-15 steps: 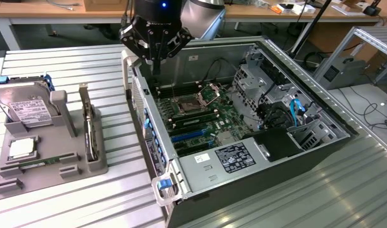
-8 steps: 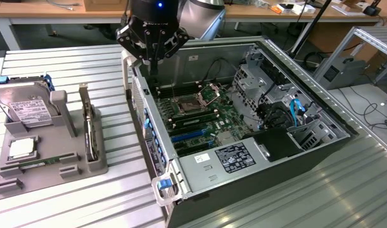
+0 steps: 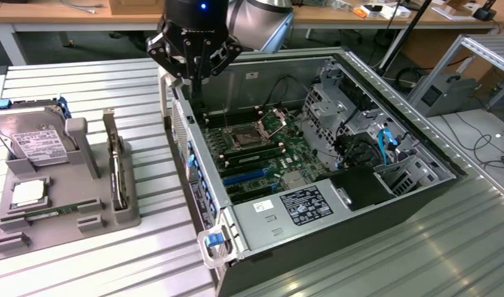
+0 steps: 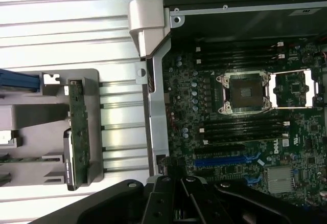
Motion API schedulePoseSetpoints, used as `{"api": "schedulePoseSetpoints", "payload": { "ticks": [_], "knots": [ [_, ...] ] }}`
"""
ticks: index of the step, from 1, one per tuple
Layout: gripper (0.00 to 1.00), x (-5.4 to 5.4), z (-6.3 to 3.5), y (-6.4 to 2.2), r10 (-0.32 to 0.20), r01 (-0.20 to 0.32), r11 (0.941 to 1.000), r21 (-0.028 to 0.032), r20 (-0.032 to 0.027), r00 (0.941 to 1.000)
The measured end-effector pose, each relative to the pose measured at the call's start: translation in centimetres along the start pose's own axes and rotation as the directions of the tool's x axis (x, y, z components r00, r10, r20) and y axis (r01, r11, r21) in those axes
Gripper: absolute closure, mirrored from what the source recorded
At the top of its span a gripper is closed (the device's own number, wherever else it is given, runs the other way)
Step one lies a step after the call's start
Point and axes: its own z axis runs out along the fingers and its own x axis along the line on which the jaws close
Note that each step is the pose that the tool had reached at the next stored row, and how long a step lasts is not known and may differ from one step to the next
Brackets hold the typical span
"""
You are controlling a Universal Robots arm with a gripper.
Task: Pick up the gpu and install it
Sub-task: 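Reach for the gpu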
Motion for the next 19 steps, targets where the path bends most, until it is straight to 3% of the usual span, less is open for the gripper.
{"api": "schedulePoseSetpoints", "payload": {
  "ticks": [19],
  "knots": [
    [0.89, 0.94, -0.03, -0.07, 0.000, 0.000, 1.0000, 0.0002, 0.0000, 1.0000]
  ]
}}
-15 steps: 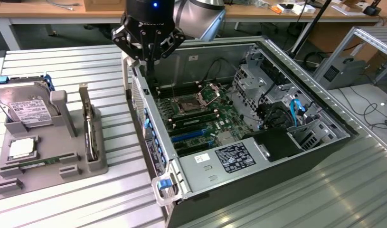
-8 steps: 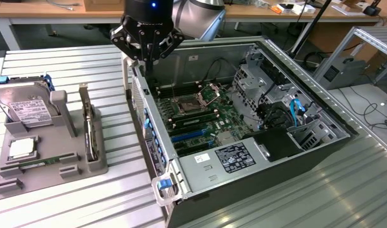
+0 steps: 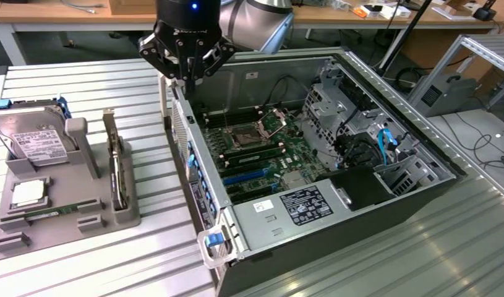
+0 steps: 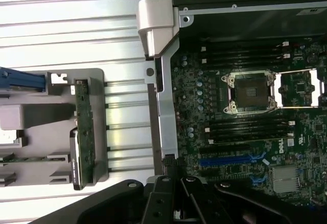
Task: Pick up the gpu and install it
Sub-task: 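Reach for the gpu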
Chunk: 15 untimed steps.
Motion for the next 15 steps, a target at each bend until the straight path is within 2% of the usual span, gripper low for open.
{"api": "schedulePoseSetpoints", "payload": {
  "ticks": [15],
  "knots": [
    [0.89, 1.3, -0.04, -0.09, 0.000, 0.000, 1.0000, 0.0000, -0.0001, 1.0000]
  ]
}}
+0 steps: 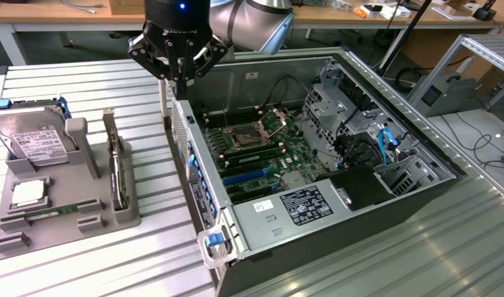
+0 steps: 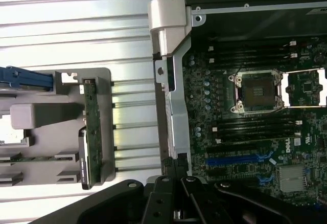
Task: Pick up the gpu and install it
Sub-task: 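Reach for the gpu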
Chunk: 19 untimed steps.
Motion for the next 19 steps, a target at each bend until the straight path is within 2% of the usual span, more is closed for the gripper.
{"api": "schedulePoseSetpoints", "payload": {
  "ticks": [10, 19],
  "knots": [
    [0.89, 0.5, -0.01, -0.04, 0.000, 0.000, 1.0000, -0.0001, 0.0001, 1.0000],
    [0.89, 1.4, -0.03, -0.10, 0.000, 0.000, 1.0000, 0.0000, 0.0001, 1.0000]
  ]
}}
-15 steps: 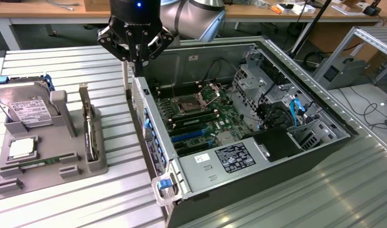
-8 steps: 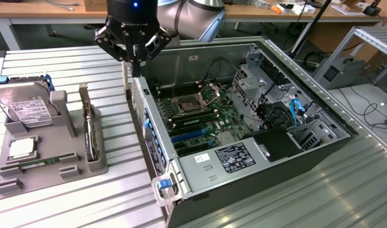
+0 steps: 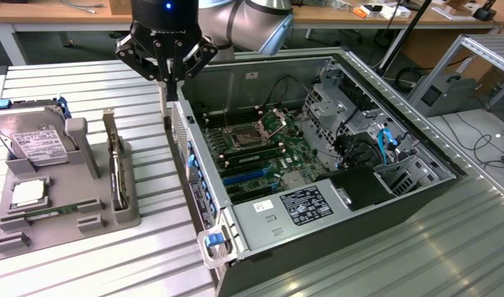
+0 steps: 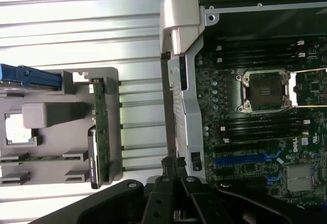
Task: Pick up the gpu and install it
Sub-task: 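Reach for the gpu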
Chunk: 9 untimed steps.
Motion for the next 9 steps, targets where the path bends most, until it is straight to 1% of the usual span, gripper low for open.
{"api": "schedulePoseSetpoints", "payload": {
  "ticks": [9],
  "knots": [
    [0.89, 0.89, -0.02, -0.07, 0.000, 0.000, 1.0000, 0.0000, 0.0000, 1.0000]
  ]
}}
